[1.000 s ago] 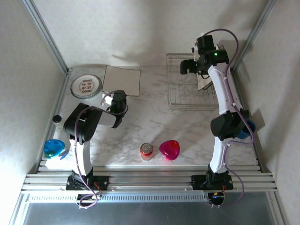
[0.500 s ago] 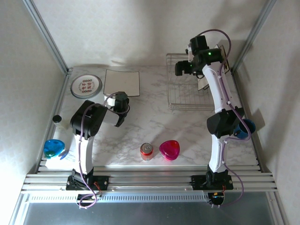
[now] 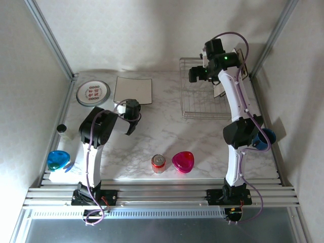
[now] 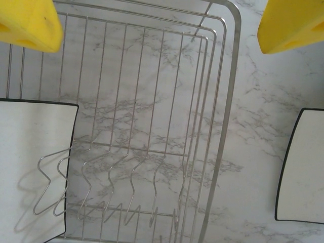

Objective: Unload the plates from the dish rack

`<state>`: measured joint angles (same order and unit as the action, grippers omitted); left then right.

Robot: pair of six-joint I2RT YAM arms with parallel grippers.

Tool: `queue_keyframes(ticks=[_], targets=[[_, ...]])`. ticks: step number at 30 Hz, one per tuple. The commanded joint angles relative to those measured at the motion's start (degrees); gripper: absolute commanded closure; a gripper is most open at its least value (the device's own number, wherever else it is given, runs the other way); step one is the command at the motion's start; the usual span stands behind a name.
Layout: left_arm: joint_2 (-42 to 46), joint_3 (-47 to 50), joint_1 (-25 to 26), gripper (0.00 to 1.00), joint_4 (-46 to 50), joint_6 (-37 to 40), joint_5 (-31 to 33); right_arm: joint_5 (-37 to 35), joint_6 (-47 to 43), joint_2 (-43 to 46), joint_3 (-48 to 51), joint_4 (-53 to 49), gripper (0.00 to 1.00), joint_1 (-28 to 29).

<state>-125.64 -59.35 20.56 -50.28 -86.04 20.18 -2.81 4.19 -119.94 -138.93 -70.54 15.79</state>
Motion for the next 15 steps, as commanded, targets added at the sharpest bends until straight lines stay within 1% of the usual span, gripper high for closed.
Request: queue_keyframes(ticks=[1, 8, 10, 15], targets=[[1.0, -3.3, -0.4, 1.0, -7.0, -0.7, 2.4, 0.9, -0.7, -0.9, -1.7, -0.3, 0.01, 0.4], [0.5, -3.9, -0.4, 1.0, -4.0, -1.8, 2.1, 1.1, -0.7, -1.6, -2.6, -0.6, 0.01, 0.4], [0.5, -4.1, -0.4, 0.96, -2.9, -2.1, 2.1, 1.0, -0.7, -1.6, -2.8, -0.7, 0.01, 0.3], [0.8, -4.1, -0.6, 0.91, -1.7, -2.1, 1.3, 1.0, -0.6, -1.4, -3.0, -0.8, 0.01, 0.3]])
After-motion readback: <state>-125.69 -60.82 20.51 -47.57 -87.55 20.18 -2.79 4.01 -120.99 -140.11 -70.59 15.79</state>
